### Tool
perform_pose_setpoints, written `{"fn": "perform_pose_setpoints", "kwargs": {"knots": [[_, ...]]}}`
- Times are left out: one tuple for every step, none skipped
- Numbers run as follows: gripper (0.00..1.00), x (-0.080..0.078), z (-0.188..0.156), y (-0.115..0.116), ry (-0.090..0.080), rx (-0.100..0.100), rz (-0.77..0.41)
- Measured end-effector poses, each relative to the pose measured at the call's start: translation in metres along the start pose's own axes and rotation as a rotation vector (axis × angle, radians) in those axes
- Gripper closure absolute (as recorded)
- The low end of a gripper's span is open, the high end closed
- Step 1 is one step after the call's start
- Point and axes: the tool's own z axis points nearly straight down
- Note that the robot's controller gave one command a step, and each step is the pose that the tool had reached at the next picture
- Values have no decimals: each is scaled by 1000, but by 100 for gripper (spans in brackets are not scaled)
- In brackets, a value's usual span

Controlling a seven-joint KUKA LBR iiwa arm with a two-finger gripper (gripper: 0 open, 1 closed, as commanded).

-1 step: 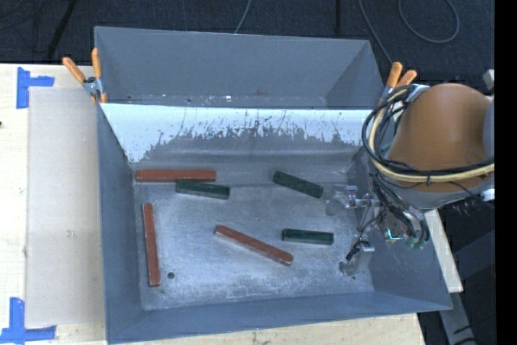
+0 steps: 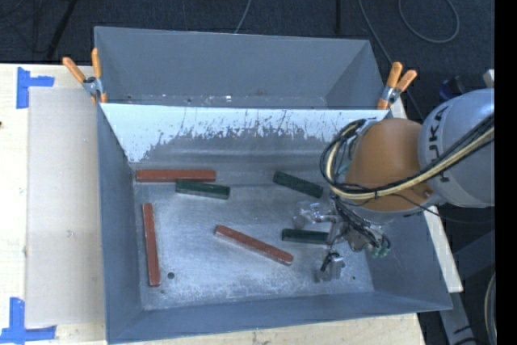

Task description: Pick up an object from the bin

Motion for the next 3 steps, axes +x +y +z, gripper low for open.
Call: {"fn": "perform_pose_setpoints", "kwargs": {"knots": [[100, -1, -4, 0, -4, 2, -2], [100, -13, -131, -76, -15, 8, -63], [100, -27, -169, -95, -10, 5, -215]]}}
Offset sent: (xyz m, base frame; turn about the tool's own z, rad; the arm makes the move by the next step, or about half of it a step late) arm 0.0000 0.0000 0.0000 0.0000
